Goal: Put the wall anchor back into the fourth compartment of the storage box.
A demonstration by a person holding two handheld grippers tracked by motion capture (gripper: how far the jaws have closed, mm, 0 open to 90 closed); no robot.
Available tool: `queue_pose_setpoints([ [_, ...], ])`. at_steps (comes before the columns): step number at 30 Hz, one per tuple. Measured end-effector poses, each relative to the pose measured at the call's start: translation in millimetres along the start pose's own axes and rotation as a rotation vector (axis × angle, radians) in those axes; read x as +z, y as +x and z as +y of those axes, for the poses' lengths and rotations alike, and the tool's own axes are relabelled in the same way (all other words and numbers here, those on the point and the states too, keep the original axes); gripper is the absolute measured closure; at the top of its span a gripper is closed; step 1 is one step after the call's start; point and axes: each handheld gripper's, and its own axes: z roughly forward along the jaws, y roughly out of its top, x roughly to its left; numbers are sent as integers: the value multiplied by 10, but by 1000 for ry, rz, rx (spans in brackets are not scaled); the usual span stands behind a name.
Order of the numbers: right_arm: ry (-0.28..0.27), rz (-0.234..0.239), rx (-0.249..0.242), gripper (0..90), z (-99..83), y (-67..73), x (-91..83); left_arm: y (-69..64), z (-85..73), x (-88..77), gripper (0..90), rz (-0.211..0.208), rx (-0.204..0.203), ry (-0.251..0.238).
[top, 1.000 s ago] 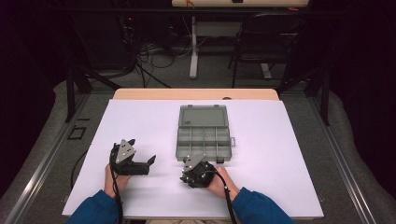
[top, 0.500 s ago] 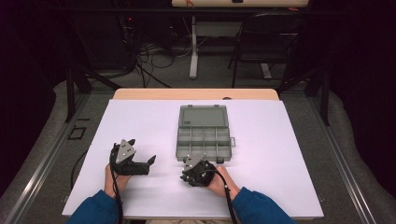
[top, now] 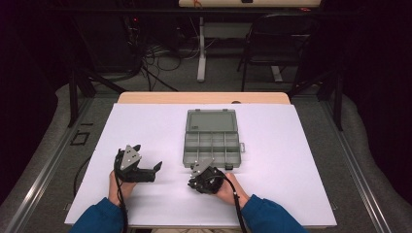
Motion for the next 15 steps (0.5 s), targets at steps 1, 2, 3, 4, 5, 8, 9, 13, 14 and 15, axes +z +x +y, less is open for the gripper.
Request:
queue_pose_setpoints([
  [1, 0, 1, 3, 833, 1, 0, 0, 0, 0, 0, 2, 0, 0, -1],
  [2, -1, 2, 2, 833, 1, -2, 0, 0, 0, 0, 2, 0, 0, 0],
  [3, 2, 1, 1, 834, 1, -2, -4, 0, 0, 0, 2, 1, 0, -1],
  [4, 3, 1, 0, 834, 3, -2, -8, 0, -1, -1, 2, 0, -2, -2],
  [5, 3, 0, 2, 834, 3, 2, -14, 0, -1, -2, 2, 1, -4, -2],
  [8, -6, -2, -10, 835, 11, 0, -42, 0, -1, -2, 2, 1, -4, -1],
  [9, -10, -6, -13, 834, 14, 0, -53, 0, -1, -3, 2, 1, -3, -1],
  [13, -22, -13, -11, 834, 22, 0, -100, 2, -1, -5, 2, 2, -4, -3],
  [14, -24, -13, -11, 835, 23, 0, -112, 3, -2, -5, 2, 2, -4, -2],
  [15, -22, -18, -7, 835, 24, 1, -126, 3, -2, -4, 2, 2, -5, -2],
])
